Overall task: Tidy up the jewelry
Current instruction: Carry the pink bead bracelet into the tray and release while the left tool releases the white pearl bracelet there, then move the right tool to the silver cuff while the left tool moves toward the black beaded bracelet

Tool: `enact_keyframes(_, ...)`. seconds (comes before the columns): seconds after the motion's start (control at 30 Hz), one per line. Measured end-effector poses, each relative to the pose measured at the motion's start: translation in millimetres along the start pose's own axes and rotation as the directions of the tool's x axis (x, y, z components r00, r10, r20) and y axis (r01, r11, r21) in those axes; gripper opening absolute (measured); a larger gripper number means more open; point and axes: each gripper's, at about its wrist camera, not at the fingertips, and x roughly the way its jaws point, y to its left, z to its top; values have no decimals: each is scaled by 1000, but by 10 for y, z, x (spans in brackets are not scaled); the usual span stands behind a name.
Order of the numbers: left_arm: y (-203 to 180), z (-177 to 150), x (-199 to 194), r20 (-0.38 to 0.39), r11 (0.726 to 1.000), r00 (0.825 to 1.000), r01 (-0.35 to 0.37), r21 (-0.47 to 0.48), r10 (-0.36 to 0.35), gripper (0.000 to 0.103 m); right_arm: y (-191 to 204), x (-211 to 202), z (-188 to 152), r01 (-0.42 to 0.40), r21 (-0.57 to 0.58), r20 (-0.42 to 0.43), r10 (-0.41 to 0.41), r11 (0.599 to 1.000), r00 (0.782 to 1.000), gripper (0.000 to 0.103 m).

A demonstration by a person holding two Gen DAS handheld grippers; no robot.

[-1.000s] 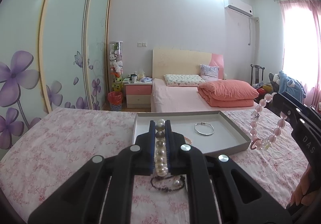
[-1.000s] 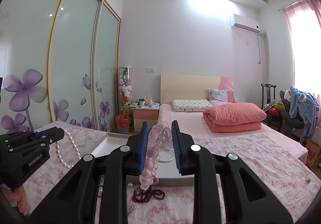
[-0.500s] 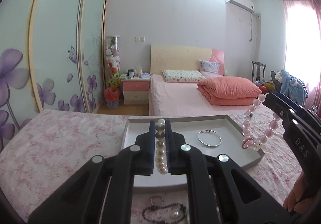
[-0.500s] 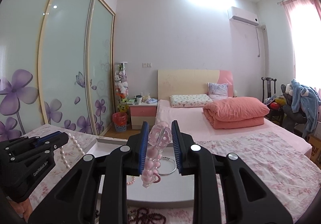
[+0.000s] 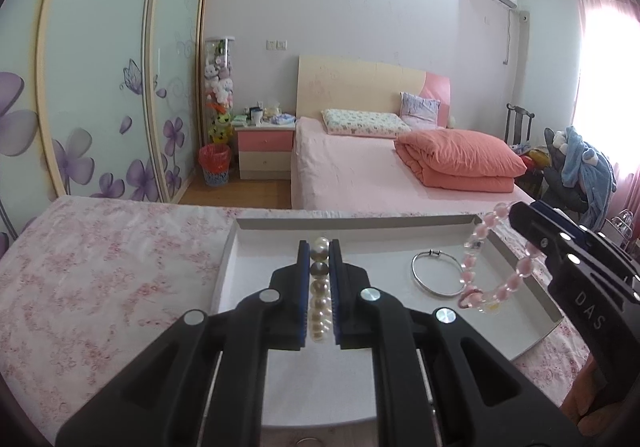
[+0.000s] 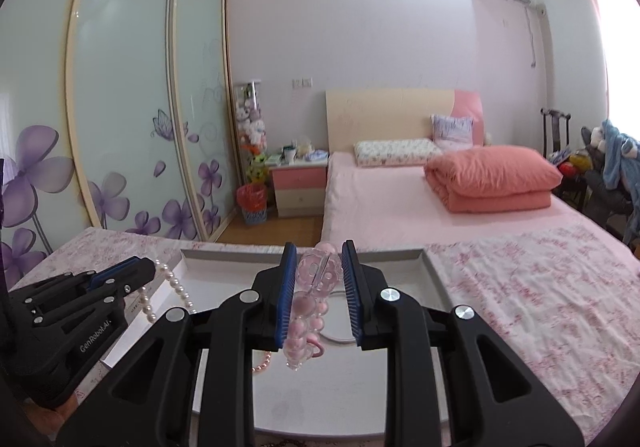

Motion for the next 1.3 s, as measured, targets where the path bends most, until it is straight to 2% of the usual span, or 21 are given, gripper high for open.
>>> enact_keyframes(0.17,41,-33,140,-39,1000,999,8,-16,-9,12,5,155,4,-25,40,-56,27,999,998,28)
enact_keyframes(0.23,82,-22,161,-45,999,999,7,-33,-9,18,0,133,7,-30,49,-54,33,998,998,53)
enact_keyframes(0.27,79,-15,165,-46,999,999,5,-40,-7,22,3,114,9,-25,52,-45,28,998,999,54)
enact_keyframes(0.43,194,29,146,-38,997,999,-13,-76,10,23,-60,97,42,-10,70,-32,13,997,999,54)
enact_keyframes(0.7,232,-7,31,-43,997,999,-32,-77,29,23,-85,39,40,-8,66,-37,10,998,999,54)
enact_keyframes(0.9,309,-86,-174,-47,996,998,-43,-74,40,28,-135,-110,5,-1,55,-57,4,999,998,54)
enact_keyframes(1.13,483,-311,-414,-109,995,993,-62,-77,54,34,-238,-265,-153,0,48,-147,7,999,989,54)
enact_keyframes(1.3,620,-497,-558,-153,995,986,-76,-71,64,39,-220,-386,-407,-37,42,-263,47,998,964,53)
